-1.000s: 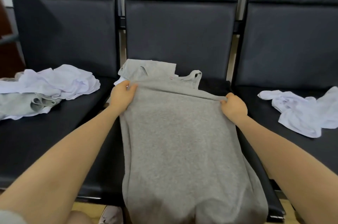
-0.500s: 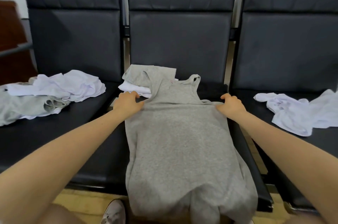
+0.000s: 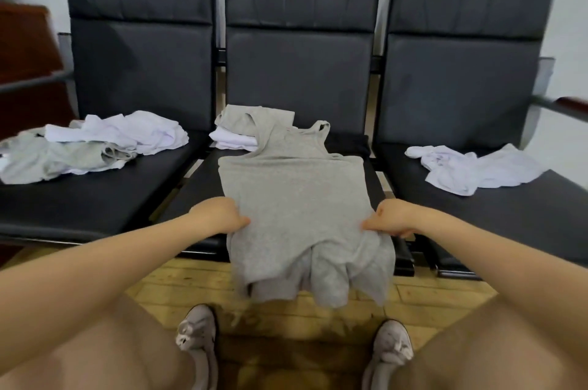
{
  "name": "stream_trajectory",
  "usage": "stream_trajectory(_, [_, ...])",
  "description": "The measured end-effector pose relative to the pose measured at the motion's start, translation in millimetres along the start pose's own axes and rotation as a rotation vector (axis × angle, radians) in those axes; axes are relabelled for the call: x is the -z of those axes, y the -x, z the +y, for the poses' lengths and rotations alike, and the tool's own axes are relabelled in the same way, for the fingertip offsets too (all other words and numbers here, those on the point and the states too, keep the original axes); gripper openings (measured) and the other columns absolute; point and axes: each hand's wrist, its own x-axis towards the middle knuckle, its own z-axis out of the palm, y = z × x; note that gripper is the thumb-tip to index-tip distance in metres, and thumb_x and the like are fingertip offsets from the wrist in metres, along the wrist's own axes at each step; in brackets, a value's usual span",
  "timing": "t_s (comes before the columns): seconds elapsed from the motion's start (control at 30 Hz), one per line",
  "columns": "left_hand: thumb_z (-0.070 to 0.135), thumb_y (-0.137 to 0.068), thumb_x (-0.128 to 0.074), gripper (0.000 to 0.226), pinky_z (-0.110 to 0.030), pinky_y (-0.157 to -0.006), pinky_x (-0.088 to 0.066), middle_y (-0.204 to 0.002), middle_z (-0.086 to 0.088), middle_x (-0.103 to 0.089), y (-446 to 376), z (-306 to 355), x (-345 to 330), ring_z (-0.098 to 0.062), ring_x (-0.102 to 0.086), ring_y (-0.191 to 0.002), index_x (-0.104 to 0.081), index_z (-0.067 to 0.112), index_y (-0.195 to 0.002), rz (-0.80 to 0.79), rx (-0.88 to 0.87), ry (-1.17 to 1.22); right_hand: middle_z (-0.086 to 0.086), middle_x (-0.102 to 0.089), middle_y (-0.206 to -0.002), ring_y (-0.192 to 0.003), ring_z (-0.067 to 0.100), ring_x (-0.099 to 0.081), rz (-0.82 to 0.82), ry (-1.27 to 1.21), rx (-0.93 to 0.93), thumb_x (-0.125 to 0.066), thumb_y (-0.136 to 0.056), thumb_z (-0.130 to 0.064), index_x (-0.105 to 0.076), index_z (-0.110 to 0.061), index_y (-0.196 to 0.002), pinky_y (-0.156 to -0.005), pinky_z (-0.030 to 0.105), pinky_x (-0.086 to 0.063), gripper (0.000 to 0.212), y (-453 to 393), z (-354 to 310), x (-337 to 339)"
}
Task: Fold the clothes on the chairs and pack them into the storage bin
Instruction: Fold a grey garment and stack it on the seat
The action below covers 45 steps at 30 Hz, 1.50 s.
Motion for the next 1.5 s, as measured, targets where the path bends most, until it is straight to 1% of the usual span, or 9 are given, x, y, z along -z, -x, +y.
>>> stream_trajectory(0.1, [0.030,-0.095,-0.043,0.032,-0.030,-0.069,-0.037,-0.087,-0.008,-0.055,9.0,3.2,-7.0,-0.024,-0.050,-0.084,-0.049,0.013,-0.069,0.103,-0.028,0.199,0.000,-0.040,-0.064,-0.055,0.013,-0.037,-0.010,-0.158,0.099,-0.064,-0.089,-0.027,-0.036,-0.018,-0.063,-0.049,0.020,-0.034,0.039,11.2,3.9,-13.9])
stream_trajectory(0.27, [0.024,-0.091,-0.048,0.023,-0.034,-0.076,-0.040,-0.091,-0.009,-0.059,-2.7,-11.0,9.7,-0.025,-0.054,-0.090,-0.064,0.008,-0.088,0.297,0.106,1.005,0.002,-0.043,-0.070,-0.066,0.016,-0.040,0.269,-0.493,0.095,-0.053,-0.093,-0.014,-0.039,-0.017,-0.067,-0.059,0.027,-0.034,0.029,16.8,-0.6,-26.8])
stream_trajectory(0.47, [0.013,-0.102,-0.033,0.037,-0.037,-0.102,-0.034,-0.133,-0.023,-0.051,5.7,-41.9,35.6,-0.038,-0.046,-0.124,-0.052,-0.008,-0.126,0.360,0.241,0.723,0.009,-0.050,-0.072,-0.065,0.020,-0.047,0.414,-1.011,-0.036,-0.052,-0.095,-0.011,-0.051,-0.009,-0.070,-0.060,0.029,-0.037,0.025,18.6,4.4,-1.1])
stream_trajectory(0.57, [0.023,-0.100,-0.036,0.037,-0.035,-0.098,-0.036,-0.130,-0.022,-0.054,6.7,-44.7,14.2,-0.036,-0.049,-0.119,-0.059,-0.002,-0.115,0.305,0.199,0.558,0.011,-0.055,-0.077,-0.076,0.024,-0.053,0.362,-0.867,-0.046,-0.056,-0.095,-0.024,-0.059,-0.005,-0.080,-0.070,0.031,-0.040,0.024,18.4,2.3,-9.7])
stream_trajectory(0.67, [0.028,-0.097,-0.037,0.038,-0.035,-0.096,-0.039,-0.124,-0.020,-0.058,7.0,-49.7,0.9,-0.035,-0.053,-0.114,-0.060,0.001,-0.108,0.282,0.189,0.477,0.005,-0.038,-0.058,-0.059,0.019,-0.041,0.382,-0.646,-0.004,-0.051,-0.096,-0.040,-0.036,-0.013,-0.054,-0.061,0.033,-0.034,0.052,17.0,-1.9,-16.0])
stream_trajectory(0.83, [0.019,-0.099,-0.037,0.041,-0.040,-0.103,-0.038,-0.135,-0.025,-0.050,2.1,-67.8,12.3,-0.038,-0.047,-0.124,-0.053,-0.006,-0.127,0.286,0.322,0.709,0.002,-0.034,-0.051,-0.051,0.019,-0.040,0.394,-0.214,0.053,-0.054,-0.090,-0.054,-0.035,-0.014,-0.052,-0.054,0.031,-0.035,0.058,25.1,11.1,-13.4])
stream_trajectory(1.13, [0.020,-0.096,-0.037,0.030,-0.034,-0.081,-0.036,-0.118,-0.017,-0.060,16.7,-69.7,4.9,-0.031,-0.051,-0.094,-0.062,0.005,-0.101,0.308,0.288,0.793,0.002,-0.046,-0.056,-0.046,0.010,-0.043,0.136,-0.406,0.255,-0.055,-0.096,-0.028,-0.051,-0.010,-0.071,-0.045,0.017,-0.036,0.032,43.9,14.0,-34.5])
stream_trajectory(1.3, [0.017,-0.091,-0.047,0.023,-0.042,-0.084,-0.045,-0.113,-0.023,-0.062,25.7,-74.5,2.9,-0.037,-0.056,-0.096,-0.064,0.002,-0.092,0.410,0.334,0.969,0.005,-0.047,-0.059,-0.052,0.015,-0.045,0.379,-0.505,0.253,-0.057,-0.094,-0.024,-0.053,-0.008,-0.068,-0.054,0.027,-0.040,0.030,50.2,26.8,-20.8])
stream_trajectory(1.5, [0.007,-0.091,-0.040,0.030,-0.041,-0.070,-0.042,-0.083,-0.020,-0.057,31.3,-98.0,8.5,-0.029,-0.050,-0.075,-0.047,0.005,-0.061,0.355,0.358,0.623,-0.001,-0.043,-0.059,-0.057,0.013,-0.041,0.113,-0.036,0.241,-0.063,-0.089,-0.026,-0.043,-0.018,-0.053,-0.062,0.026,-0.039,0.042,47.1,40.4,-32.1])
